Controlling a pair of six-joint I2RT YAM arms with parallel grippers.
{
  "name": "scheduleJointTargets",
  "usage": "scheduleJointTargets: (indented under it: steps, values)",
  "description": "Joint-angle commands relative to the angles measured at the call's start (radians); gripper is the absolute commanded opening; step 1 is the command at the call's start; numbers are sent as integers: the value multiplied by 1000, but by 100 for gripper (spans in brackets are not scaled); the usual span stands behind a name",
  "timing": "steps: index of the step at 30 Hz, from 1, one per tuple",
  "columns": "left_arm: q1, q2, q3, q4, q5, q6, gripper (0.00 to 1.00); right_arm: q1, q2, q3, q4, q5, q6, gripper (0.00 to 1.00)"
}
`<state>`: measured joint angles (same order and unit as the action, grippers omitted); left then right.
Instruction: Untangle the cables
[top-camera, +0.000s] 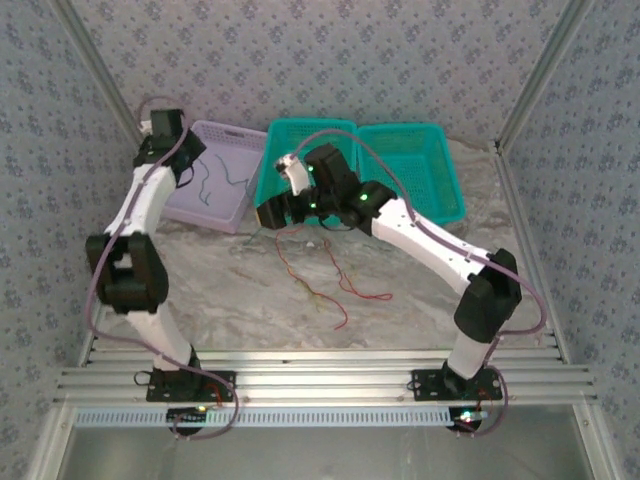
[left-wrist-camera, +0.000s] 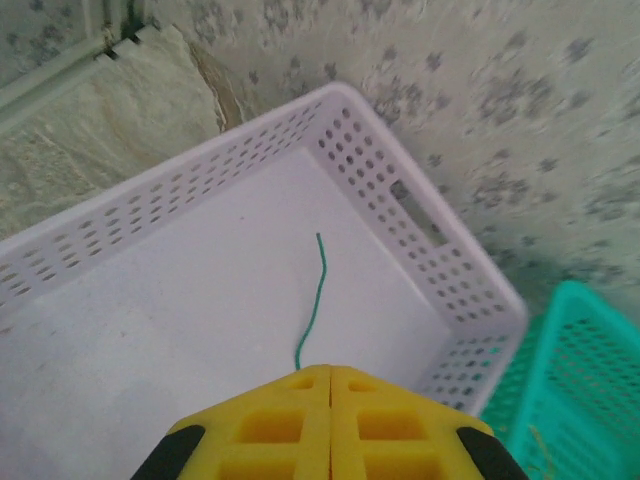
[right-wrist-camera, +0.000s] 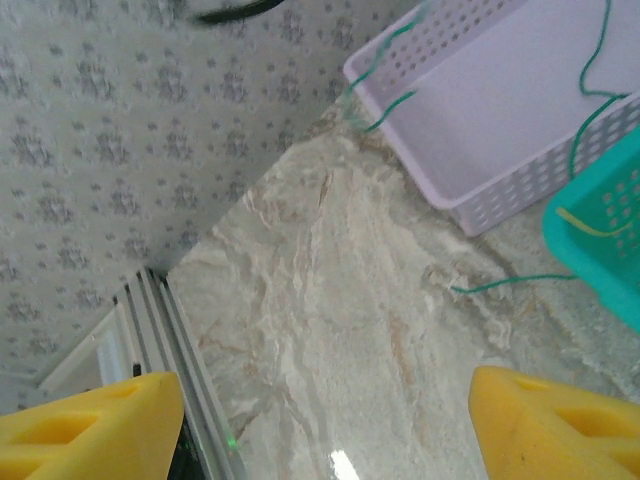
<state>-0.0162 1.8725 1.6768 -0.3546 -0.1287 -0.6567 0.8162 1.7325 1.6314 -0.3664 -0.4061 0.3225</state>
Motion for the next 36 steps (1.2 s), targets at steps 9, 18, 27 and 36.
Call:
scheduleJointTargets:
  steps: [9,18,27,36]
  values:
    - [-77,270,259,-91,-99,118,18,63,281,-40,180,157,142,76]
    - [-80,281,210,-90,-83,127,60,65,439,-2,331,272,170,76]
    - [-146,-27,19,-58,-113,133,85,20,251,-225,544,303,195,76]
    - [-372,-360,-290,-154,-267,67,90,5,-46,-417,412,329,118,76]
